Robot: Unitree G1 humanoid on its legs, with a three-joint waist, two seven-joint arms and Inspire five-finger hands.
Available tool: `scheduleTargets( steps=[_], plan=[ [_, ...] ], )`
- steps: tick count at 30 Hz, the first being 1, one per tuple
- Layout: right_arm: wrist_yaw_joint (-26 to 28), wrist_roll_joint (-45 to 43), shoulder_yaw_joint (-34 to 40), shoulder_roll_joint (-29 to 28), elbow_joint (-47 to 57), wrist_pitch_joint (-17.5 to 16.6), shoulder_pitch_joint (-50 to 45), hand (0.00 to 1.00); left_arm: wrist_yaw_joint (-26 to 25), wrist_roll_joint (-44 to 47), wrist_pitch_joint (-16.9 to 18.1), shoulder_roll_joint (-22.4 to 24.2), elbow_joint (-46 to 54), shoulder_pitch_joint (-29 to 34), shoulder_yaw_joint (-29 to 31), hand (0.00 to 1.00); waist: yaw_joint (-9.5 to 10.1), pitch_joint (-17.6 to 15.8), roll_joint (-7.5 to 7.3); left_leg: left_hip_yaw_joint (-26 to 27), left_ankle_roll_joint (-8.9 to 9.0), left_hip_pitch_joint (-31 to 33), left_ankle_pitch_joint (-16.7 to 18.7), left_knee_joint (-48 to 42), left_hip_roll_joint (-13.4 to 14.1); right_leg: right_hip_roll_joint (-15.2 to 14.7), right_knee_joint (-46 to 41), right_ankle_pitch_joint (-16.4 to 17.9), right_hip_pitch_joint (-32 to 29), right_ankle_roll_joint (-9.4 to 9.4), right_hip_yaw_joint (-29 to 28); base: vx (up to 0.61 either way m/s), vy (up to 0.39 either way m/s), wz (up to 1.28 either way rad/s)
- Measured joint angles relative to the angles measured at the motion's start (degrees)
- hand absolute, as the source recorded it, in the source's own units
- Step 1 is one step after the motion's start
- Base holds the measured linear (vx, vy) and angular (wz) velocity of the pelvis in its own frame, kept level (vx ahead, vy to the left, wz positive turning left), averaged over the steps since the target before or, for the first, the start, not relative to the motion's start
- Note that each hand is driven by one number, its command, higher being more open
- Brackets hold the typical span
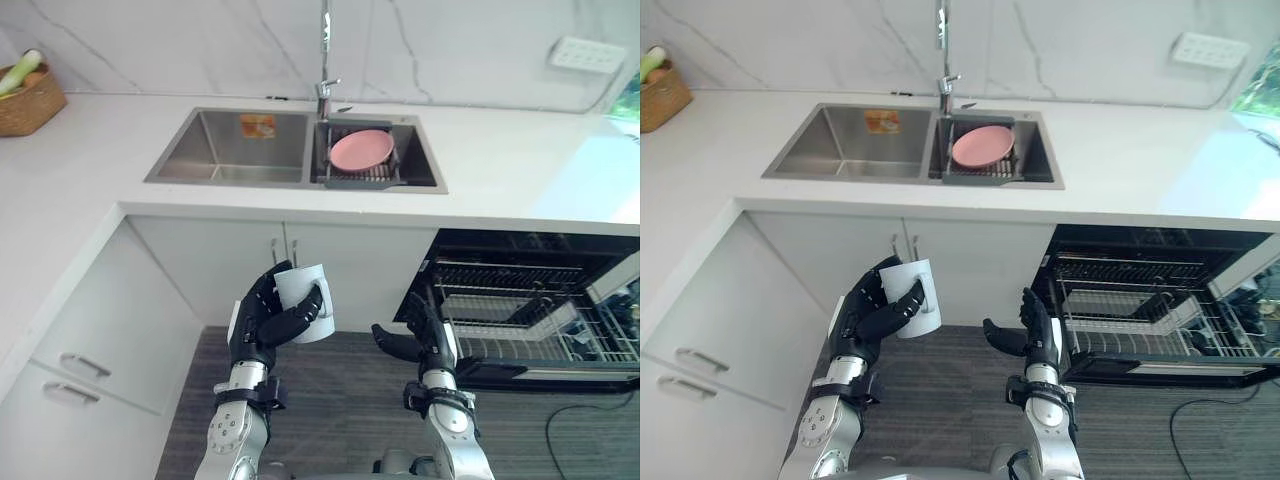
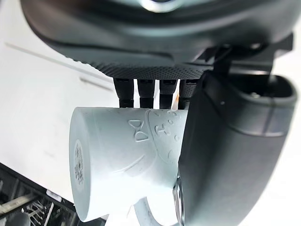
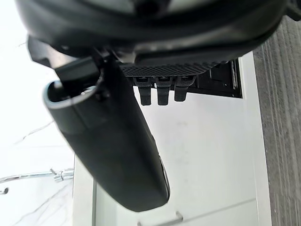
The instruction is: Walk over to the sink, pick up the cup, carry it to the dishwasher, place the cup inside the dishwasher, then close the dishwasher door
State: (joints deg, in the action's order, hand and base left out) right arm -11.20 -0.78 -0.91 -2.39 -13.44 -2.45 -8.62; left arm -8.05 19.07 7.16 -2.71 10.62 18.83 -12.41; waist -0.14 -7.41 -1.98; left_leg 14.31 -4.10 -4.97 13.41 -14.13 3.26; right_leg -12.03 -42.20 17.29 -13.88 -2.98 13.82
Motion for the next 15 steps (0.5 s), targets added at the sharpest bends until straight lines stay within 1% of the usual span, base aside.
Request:
scheduleTargets(
  steps=[1,2,3,4,5,6,7,8,9,10,11,12,13,14,15],
  plan=[
    [0.0,0.0,0.0,0.1,-0.8,0.0,0.6,0.9,-0.1,0.0,0.0,-0.2,-0.5,0.0,0.5,0.3,-0.18,0.1,-0.16,0.5,0.43,-0.3,0.3,0.1,0.1,0.0,5.2,-1.2,-0.3,1.12,3.1,0.16,-0.077,-0.25],
    [0.0,0.0,0.0,0.1,-1.6,0.0,1.3,0.9,-0.3,0.0,0.0,-0.5,-0.8,0.0,1.3,0.3,-0.57,0.4,-1.12,0.8,1.27,-0.5,0.8,0.0,-0.3,0.0,11.6,-5.8,0.0,3.11,6.4,0.23,-0.113,-0.29],
    [0.0,0.0,0.4,1.0,-2.3,-0.1,1.9,0.9,-0.5,0.0,-0.1,-0.3,-2.9,-1.0,2.0,0.3,-0.89,0.0,-0.09,0.6,2.83,-0.9,2.5,-0.8,0.0,0.7,15.5,-9.2,1.1,4.17,7.9,0.23,-0.096,-0.25],
    [-0.1,0.0,0.6,2.6,-2.7,-0.1,1.6,0.9,-0.7,0.0,-0.4,0.8,-4.8,-1.7,2.4,0.3,-0.87,-0.2,1.9,-0.1,2.88,-1.0,2.6,-1.4,1.4,2.8,18.1,-9.5,2.8,4.24,8.0,0.23,-0.096,-0.25],
    [-0.1,0.0,0.6,3.4,-2.7,-0.1,1.3,0.9,-0.7,0.0,-0.4,1.2,-5.0,-1.6,2.5,0.3,-0.86,-0.2,2.69,-0.5,3.2,-1.1,2.8,-1.5,2.2,3.9,18.9,-9.6,3.1,4.37,7.9,0.21,-0.08,-0.27],
    [-0.2,0.0,0.7,3.9,-2.8,0.0,0.9,0.9,-0.7,0.0,-0.4,1.8,-5.0,-1.7,2.9,0.3,-0.83,-0.3,3.3,-0.8,3.52,-1.1,3.0,-2.7,3.3,5.5,20.1,-9.5,3.8,4.61,7.6,0.2,-0.106,-0.35],
    [-0.4,0.0,1.1,4.0,-2.8,0.1,0.8,0.9,-0.7,0.0,-0.4,2.0,-5.0,-1.7,3.2,0.3,-0.79,-0.7,3.34,-1.0,3.54,-0.7,3.0,-6.2,4.5,6.9,22.1,-9.4,5.6,4.93,7.1,0.18,-0.105,-0.36],
    [-0.5,0.0,1.4,3.9,-2.7,0.1,0.7,0.9,-0.7,0.0,-0.4,2.0,-5.1,-1.7,3.2,0.3,-0.81,-0.9,3.47,-1.2,3.56,-0.3,3.0,-9.2,5.4,7.7,23.2,-9.4,6.9,5.09,6.8,0.17,-0.11,-0.47],
    [-0.6,-0.1,1.8,3.8,-2.2,0.1,0.5,0.9,-0.6,0.0,-0.4,2.1,-5.1,-1.4,3.2,0.3,-0.69,-1.5,4.17,-1.4,4.29,0.9,2.5,-17.4,7.4,9.6,25.7,-9.7,10.0,5.44,5.7,0.21,-0.094,-0.62],
    [-0.7,-0.1,1.8,4.0,-0.5,0.1,-0.1,0.9,-0.5,0.0,-0.4,2.4,-5.1,-1.4,3.2,0.3,-0.5,-1.9,5.14,-2.0,5.91,2.9,0.4,-25.5,9.6,11.3,27.8,-9.9,12.9,5.84,4.4,0.19,-0.07,-0.66],
    [-0.8,-0.1,1.7,3.9,0.3,0.1,-0.4,0.9,-0.5,0.0,-0.4,2.6,-5.1,-1.4,3.3,0.3,-0.3,-2.3,4.82,-2.8,6.33,4.4,-0.4,-29.5,10.1,11.9,28.9,-9.7,14.1,6.62,3.7,0.25,-0.015,-0.72],
    [-0.9,-0.1,1.7,3.6,1.7,-0.1,-0.5,0.9,-0.4,0.0,-0.3,2.7,-4.9,-1.5,3.5,0.3,0.37,-2.1,5.0,-4.2,6.96,6.3,1.4,-32.0,9.9,12.1,30.3,-9.8,14.9,6.96,1.8,0.2,0.014,-0.68],
    [-1.2,-0.2,1.9,3.6,3.1,-0.2,-0.5,0.9,-0.2,0.0,-0.3,3.2,-4.6,-1.8,3.1,0.3,0.47,-2.1,4.82,-5.6,6.6,9.0,3.9,-30.7,8.5,11.9,31.2,-9.9,14.9,7.03,0.5,0.23,0.023,-0.63],
    [-1.3,-0.2,2.0,3.6,3.5,-0.4,-0.4,0.9,-0.1,0.0,-0.3,3.4,-4.6,-2.0,2.9,0.3,0.48,-2.2,4.73,-6.8,6.34,10.2,5.0,-29.1,7.3,11.6,31.5,-10.0,15.0,6.98,0.0,0.14,0.029,-0.51],
    [-1.4,-0.2,2.2,3.6,3.6,-0.4,-0.2,0.9,0.2,0.0,-0.3,3.8,-4.6,-2.0,2.9,0.3,0.69,-2.4,4.38,-8.8,6.29,11.4,6.0,-25.5,5.5,11.1,31.7,-10.2,15.1,6.61,-1.3,0.18,0.093,-0.62]
  ],
)
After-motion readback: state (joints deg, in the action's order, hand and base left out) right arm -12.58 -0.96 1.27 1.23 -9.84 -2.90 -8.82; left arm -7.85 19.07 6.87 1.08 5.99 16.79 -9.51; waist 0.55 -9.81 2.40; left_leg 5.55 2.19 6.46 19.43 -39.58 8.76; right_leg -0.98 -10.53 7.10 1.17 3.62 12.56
